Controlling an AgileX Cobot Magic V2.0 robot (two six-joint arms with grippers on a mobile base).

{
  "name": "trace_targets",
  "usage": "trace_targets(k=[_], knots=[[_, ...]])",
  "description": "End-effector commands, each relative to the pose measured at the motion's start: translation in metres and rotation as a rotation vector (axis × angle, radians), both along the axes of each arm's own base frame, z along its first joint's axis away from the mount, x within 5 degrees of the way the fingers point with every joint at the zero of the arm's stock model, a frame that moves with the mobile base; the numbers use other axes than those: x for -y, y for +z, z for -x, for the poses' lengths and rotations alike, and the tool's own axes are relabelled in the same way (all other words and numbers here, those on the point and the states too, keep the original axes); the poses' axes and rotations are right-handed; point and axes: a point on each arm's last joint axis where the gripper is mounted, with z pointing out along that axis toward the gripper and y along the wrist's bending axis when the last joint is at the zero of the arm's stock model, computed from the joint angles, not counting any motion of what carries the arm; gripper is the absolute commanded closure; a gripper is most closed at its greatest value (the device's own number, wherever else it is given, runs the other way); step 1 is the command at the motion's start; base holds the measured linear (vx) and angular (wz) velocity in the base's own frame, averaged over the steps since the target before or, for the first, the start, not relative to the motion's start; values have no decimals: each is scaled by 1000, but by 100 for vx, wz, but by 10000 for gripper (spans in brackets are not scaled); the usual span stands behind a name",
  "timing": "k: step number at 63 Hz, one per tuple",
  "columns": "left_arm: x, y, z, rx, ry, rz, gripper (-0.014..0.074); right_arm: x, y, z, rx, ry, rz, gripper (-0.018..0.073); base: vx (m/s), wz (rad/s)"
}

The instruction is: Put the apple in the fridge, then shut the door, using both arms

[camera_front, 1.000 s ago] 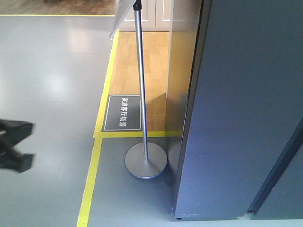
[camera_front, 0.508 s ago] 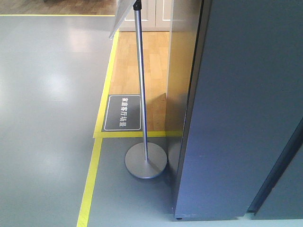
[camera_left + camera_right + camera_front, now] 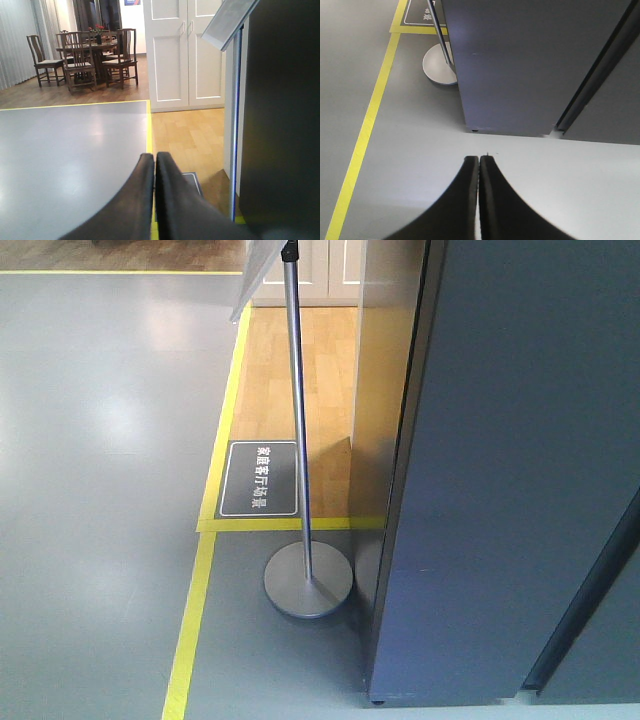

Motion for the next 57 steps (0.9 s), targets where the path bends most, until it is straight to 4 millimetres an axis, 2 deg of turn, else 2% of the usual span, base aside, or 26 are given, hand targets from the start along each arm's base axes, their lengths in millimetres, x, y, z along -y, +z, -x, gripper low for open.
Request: trace_targets(k=[1,57], knots=[[-1,-1,0,60,12,18,603,0,12,-4,74,0,-7,564,0,0],[-1,-2,0,62,12,50,603,0,11,-4,73,0,-7,564,0,0]])
